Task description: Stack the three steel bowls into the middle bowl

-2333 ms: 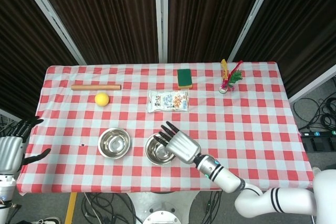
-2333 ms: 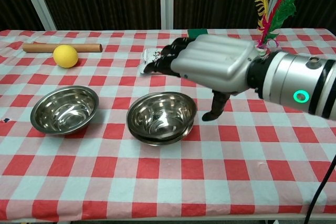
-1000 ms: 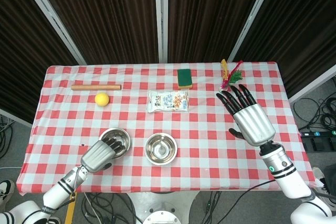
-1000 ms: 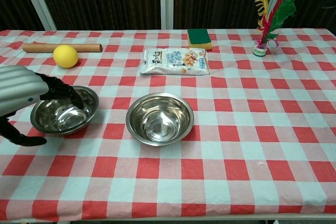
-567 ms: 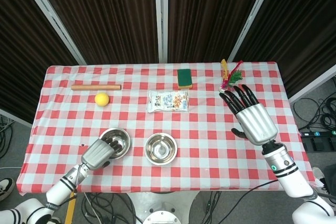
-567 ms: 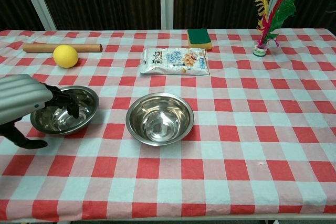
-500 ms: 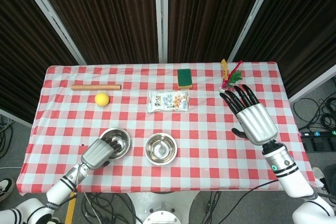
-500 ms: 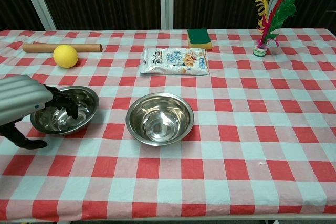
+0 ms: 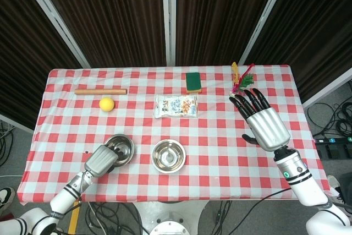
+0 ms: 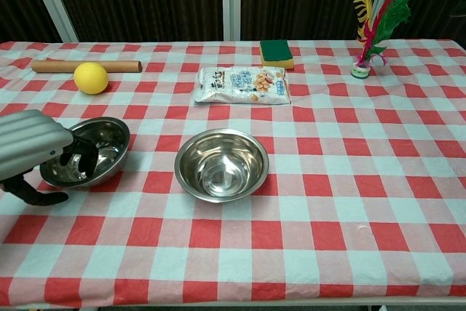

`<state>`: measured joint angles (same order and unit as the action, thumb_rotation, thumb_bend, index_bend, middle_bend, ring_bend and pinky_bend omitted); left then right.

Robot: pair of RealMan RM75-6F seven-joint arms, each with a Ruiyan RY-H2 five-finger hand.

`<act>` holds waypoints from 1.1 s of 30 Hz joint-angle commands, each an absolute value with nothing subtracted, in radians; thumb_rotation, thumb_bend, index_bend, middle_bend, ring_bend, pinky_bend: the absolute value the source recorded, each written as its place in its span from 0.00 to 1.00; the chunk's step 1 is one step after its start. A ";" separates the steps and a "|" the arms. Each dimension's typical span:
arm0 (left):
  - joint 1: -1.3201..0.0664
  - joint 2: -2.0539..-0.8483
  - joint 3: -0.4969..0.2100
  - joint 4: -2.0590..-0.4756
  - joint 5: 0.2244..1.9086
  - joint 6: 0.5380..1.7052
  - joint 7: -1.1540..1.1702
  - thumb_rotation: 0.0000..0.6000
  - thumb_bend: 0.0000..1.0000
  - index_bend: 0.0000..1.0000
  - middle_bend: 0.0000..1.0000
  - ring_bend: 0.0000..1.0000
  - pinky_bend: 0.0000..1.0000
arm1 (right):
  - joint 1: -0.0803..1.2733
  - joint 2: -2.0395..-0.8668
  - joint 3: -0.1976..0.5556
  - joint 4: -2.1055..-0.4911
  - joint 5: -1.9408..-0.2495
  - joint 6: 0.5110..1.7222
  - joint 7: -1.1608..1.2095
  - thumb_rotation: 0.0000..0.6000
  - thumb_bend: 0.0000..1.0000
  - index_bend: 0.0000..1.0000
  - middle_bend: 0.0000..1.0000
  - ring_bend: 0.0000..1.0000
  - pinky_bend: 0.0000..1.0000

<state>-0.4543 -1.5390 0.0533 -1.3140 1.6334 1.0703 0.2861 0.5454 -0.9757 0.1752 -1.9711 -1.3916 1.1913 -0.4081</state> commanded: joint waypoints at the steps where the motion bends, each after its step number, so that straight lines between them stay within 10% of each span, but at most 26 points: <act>1: -0.461 -1.557 0.055 -1.294 1.643 1.080 0.277 1.00 0.27 0.53 0.56 0.53 0.59 | 0.547 -0.977 0.179 -1.969 -1.381 1.187 -0.415 1.00 0.01 0.06 0.10 0.00 0.01; 33: -0.540 -1.586 0.031 -1.320 1.750 1.204 0.301 1.00 0.37 0.71 0.74 0.71 0.74 | 0.525 -0.971 0.211 -1.917 -1.356 1.227 -0.356 1.00 0.01 0.07 0.11 0.00 0.01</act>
